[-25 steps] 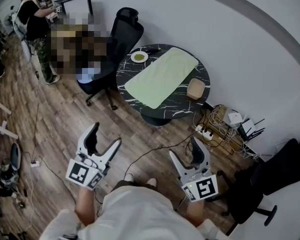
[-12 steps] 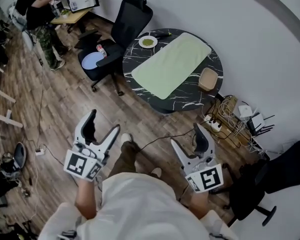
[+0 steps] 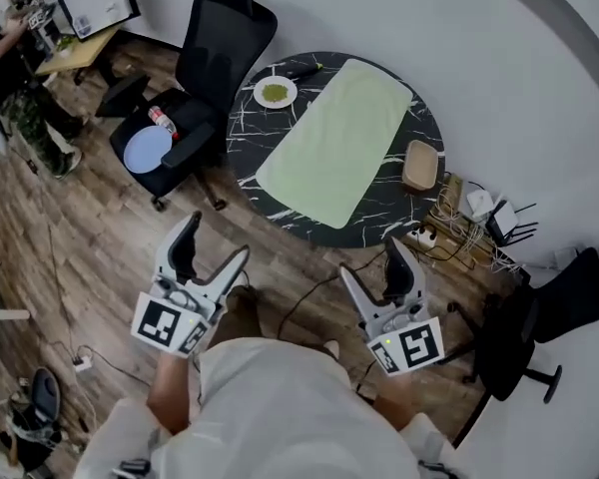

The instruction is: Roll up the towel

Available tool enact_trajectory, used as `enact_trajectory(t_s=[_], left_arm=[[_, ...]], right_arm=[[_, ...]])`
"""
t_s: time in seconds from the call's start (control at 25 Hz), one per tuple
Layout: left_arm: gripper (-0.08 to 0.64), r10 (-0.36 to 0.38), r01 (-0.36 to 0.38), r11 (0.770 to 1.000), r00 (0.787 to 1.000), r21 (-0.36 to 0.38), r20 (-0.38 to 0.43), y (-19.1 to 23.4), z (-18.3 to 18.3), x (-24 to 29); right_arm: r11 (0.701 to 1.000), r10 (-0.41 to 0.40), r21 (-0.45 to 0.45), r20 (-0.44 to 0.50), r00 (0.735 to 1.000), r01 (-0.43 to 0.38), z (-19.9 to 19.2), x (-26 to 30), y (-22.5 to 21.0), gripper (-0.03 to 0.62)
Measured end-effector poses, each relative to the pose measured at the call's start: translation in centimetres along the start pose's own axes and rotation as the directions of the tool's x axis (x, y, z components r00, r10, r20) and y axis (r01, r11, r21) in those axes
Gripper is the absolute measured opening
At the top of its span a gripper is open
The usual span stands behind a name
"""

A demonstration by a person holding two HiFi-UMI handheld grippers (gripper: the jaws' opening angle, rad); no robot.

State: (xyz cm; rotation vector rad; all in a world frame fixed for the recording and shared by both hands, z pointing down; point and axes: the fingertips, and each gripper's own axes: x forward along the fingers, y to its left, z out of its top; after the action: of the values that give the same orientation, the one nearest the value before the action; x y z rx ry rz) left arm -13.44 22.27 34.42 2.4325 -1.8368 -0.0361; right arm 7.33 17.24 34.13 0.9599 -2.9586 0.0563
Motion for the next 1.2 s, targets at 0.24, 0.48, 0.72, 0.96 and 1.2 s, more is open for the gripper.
enact_trajectory(t_s=[0.24,0.48,0.72,0.96,1.2], left_arm=[[0.353,-0.154,0.154,0.988,0.987,-0.020,-0.046,7.3,0.0,4.1],[0.353,-0.249,0.246,0.968,0.964,-0.042,-0.088,8.7,-1.3,9.2],[0.353,-0.281,0.331,0.940,0.884,0.077,-0.373,7.9,-10.7,14.6],[0.350,-0.271,0.613,0.752,0.625,0.244,-0.732,7.3,-24.4,18.0],[0.259,-0.152,0.879,0.411,0.329,0.243,-0.932,11.0,-33.1,19.6]], right_arm=[[0.987,-0.160,-0.020,-0.117,0.980,0.159,-2.6,5.7,1.1,0.302],[0.958,-0.275,-0.168,-0.298,0.914,0.233,-6.9,7.2,-1.7,0.302],[0.963,-0.199,-0.258,-0.495,0.846,0.076,-14.6,9.2,-5.9,0.301],[0.943,-0.030,-0.238,-0.756,0.654,-0.232,-28.5,9.7,-7.9,0.213],[0.906,0.032,-0.139,-0.920,0.392,-0.400,-37.7,8.1,-8.2,0.210]])
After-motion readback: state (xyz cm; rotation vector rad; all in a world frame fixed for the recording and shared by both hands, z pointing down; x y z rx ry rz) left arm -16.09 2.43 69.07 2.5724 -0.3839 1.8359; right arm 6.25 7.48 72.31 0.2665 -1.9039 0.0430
